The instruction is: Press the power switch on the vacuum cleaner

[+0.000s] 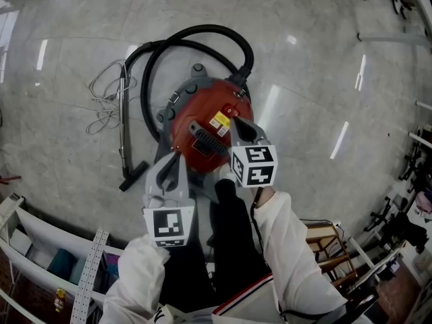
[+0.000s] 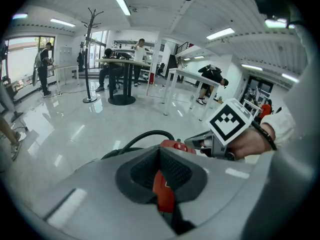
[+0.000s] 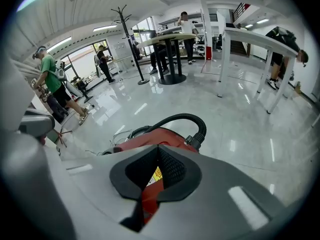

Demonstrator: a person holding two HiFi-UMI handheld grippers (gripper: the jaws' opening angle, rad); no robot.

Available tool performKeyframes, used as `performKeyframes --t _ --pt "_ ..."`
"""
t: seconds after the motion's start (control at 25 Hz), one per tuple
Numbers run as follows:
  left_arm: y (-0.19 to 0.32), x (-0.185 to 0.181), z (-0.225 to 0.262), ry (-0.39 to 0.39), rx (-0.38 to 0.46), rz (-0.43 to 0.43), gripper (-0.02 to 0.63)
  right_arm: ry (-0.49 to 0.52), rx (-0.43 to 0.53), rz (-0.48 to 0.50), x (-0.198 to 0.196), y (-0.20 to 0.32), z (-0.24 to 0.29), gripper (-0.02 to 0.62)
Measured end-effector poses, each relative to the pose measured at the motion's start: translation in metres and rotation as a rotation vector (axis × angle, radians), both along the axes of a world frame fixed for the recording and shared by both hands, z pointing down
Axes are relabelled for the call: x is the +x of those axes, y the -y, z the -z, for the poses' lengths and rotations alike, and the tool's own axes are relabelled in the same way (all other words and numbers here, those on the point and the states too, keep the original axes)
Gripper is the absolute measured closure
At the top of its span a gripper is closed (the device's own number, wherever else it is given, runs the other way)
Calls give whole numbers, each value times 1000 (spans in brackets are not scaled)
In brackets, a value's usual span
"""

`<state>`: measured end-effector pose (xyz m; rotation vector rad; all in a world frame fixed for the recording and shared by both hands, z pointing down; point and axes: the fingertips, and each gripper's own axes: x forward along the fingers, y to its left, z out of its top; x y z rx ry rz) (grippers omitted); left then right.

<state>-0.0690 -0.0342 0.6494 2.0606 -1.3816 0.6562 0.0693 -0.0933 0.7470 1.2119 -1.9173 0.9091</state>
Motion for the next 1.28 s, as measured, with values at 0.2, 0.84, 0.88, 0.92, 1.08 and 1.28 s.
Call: performKeyframes --t 0.2,0.84,0.88,0.92,1.08,1.28 --pt "0 -2 -1 -1 -1 15 606 -12 1 5 2 7 -8 595" --pt "-9 -5 -10 -10 -25 39 606 -33 -22 22 -1 12 -29 595" --pt "-9 -6 -10 -10 -27 39 606 -31 -27 20 -2 13 -30 595" --pt "-9 -7 -11 -10 -29 38 606 -24 -34 15 -2 13 -31 595" --pt "-9 -11 -12 -6 -33 41 606 -9 -46 8 -4 13 -31 594" --pt "-7 -10 -13 -11 -30 43 606 -24 -43 15 -3 13 -32 594"
